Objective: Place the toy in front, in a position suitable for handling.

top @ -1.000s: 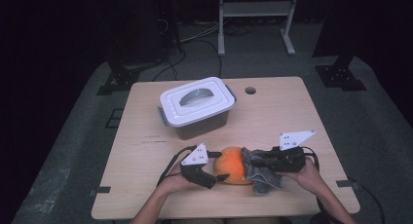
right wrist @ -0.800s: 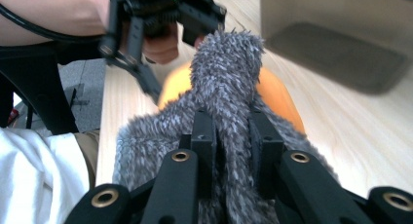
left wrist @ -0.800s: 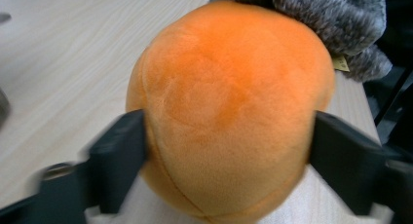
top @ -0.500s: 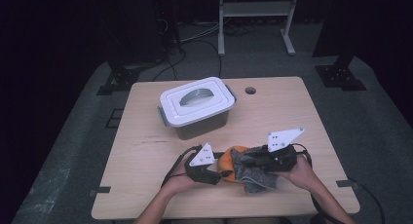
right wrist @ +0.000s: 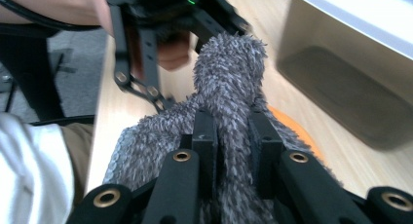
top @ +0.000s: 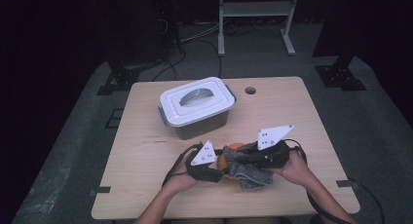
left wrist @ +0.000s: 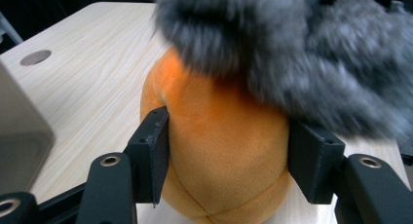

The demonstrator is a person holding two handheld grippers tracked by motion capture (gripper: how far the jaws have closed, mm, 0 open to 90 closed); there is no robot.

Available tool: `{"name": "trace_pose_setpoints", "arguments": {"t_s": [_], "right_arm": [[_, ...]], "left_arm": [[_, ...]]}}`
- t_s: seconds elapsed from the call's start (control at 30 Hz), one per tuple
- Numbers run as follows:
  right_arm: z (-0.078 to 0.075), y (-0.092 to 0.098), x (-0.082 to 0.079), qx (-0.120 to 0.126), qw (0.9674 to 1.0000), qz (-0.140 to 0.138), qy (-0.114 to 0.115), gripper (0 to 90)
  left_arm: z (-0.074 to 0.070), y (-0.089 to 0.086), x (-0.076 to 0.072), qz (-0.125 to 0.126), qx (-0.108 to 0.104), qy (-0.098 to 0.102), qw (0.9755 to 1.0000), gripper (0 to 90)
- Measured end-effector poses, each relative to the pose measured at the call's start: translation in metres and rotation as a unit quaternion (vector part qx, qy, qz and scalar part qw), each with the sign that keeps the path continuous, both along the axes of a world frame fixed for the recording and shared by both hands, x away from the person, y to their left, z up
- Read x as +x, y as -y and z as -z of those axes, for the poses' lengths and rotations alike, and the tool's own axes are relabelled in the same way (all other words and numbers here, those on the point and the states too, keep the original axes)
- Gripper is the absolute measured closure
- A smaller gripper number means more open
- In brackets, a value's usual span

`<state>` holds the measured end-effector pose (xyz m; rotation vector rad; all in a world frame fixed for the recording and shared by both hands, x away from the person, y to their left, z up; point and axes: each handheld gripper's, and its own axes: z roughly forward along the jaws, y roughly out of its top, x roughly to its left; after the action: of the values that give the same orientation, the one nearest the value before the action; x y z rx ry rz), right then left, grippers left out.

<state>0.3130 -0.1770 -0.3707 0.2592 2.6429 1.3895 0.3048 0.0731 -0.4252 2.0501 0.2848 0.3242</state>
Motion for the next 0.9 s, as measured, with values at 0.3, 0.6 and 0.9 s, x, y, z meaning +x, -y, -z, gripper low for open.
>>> {"name": "trace_pose_setpoints", "arguments": {"t_s": [0.3,0.6,0.9], "right_arm": [[0.000,0.001,0.000,0.013,0.9998,-0.003,-0.013,76.4],[0.008,0.022,0.009,0.022,0.9990,0.030,-0.026,76.5],[0.019,0.004,0.007,0.031,0.9988,0.004,-0.038,76.5]], "left_arm": [[-0.006,0.004,-0.004,0.011,0.008,0.017,0.9998,38.1],[-0.004,-0.005,0.000,0.005,0.001,0.015,0.9999,38.4],[0.003,-0.008,0.007,0.005,-0.023,-0.051,0.9984,17.7]]}}
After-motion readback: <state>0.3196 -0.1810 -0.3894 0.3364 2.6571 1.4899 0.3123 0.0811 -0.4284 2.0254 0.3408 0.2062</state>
